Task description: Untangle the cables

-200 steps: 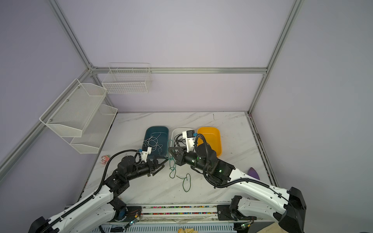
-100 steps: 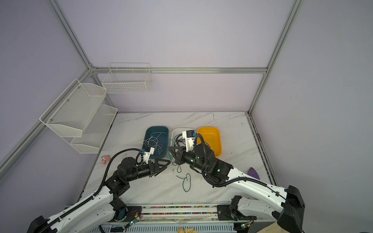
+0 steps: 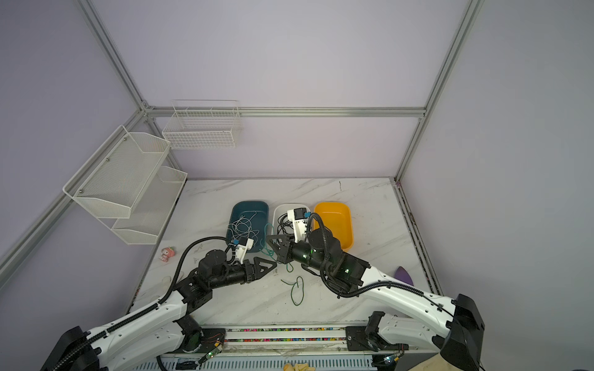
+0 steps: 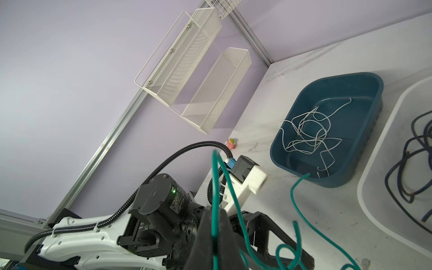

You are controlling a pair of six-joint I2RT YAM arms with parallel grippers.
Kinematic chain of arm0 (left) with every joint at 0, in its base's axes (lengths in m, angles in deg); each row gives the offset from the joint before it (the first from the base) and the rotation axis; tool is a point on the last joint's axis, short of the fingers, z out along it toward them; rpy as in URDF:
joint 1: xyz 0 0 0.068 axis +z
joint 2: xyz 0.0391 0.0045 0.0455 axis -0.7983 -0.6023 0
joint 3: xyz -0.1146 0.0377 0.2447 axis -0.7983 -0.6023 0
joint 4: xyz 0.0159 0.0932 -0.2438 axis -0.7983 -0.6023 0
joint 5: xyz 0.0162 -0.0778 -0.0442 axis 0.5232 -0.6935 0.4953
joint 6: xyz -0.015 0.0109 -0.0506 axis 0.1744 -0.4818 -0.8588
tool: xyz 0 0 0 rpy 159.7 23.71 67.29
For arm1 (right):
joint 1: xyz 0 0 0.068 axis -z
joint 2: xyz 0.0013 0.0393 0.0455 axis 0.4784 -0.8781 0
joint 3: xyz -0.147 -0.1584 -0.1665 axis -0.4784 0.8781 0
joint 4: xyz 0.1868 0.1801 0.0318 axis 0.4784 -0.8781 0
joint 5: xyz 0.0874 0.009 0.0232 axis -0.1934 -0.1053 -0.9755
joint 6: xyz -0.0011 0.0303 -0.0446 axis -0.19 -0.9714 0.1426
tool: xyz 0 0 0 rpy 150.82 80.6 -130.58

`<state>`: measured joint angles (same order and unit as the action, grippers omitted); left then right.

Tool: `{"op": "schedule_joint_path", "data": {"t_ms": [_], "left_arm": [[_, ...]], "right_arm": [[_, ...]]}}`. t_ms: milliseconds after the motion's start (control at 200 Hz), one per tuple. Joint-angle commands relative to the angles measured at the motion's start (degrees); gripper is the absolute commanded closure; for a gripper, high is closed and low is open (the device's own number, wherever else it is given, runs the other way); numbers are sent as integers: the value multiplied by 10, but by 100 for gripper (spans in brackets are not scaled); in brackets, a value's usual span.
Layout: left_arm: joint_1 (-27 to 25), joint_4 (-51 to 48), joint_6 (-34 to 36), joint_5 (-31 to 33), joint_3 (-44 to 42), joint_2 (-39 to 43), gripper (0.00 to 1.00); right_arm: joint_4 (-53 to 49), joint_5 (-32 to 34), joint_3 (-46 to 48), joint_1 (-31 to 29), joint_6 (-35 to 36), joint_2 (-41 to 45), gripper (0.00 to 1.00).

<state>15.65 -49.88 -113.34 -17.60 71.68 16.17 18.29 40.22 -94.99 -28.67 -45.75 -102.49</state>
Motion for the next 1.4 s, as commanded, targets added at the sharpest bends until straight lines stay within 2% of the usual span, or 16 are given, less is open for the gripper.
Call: {"op": "schedule_joint_path", "data": {"t_ms": [0,250,415,725,1150,1300,1395], "left_arm": [[-2,-12,33,30,65,-2,10],[-5,-23,41,50,88,-16,10],[-6,-48,54,68,100,-16,31],[-7,-52,56,85,118,-36,51],[-7,-56,60,96,126,-31,83],[-7,-62,61,92,126,-21,89],[-7,-68,59,82,124,-13,98]], "right_arm": [[28,-16,-18,2,-10,-4,100],[42,-34,-15,3,-27,-14,100],[46,-41,-13,3,-32,-15,100],[66,-60,-6,1,-48,-24,100],[64,-58,4,-1,-52,-15,100],[48,-39,6,-1,-46,-8,100],[22,-5,8,-1,-46,5,100]]}}
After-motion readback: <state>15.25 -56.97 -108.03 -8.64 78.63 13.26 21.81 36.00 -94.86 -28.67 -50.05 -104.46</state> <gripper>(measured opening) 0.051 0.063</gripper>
